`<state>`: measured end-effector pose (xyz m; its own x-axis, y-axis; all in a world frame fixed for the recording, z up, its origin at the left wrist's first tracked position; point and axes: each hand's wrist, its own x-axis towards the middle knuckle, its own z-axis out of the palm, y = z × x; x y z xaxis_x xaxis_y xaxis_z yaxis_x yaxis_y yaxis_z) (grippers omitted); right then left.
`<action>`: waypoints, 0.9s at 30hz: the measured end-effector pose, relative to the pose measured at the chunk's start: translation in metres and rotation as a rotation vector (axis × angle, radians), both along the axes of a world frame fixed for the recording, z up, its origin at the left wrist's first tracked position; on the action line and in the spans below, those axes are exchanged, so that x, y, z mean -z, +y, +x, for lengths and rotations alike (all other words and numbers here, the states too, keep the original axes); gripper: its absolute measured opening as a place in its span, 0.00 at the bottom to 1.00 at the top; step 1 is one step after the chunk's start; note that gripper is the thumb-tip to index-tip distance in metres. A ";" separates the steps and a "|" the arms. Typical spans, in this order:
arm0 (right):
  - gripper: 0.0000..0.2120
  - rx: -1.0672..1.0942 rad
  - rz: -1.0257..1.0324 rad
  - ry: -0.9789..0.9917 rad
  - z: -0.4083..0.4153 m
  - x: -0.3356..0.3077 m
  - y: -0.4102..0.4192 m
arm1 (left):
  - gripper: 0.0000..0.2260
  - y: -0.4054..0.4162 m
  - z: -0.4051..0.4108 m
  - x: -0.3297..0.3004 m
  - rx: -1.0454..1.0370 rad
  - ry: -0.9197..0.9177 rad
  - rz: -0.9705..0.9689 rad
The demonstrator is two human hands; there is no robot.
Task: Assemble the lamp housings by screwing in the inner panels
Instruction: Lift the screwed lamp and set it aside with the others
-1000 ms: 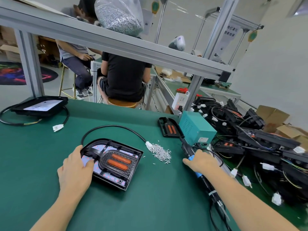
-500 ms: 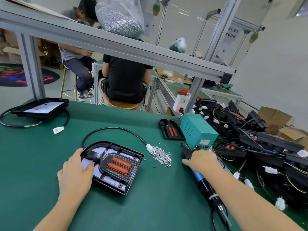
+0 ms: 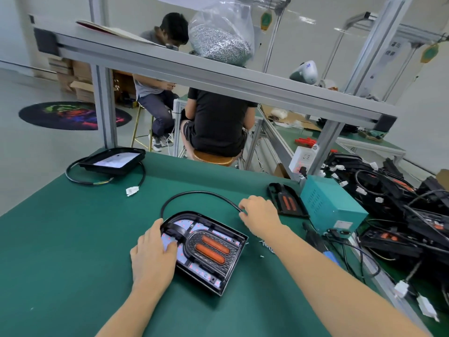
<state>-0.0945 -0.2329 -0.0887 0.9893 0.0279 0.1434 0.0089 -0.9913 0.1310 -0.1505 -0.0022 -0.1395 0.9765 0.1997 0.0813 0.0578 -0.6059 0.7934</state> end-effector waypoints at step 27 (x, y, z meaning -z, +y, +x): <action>0.10 0.077 0.913 0.291 -0.043 -0.010 0.021 | 0.24 -0.002 -0.001 0.003 -0.028 -0.073 -0.007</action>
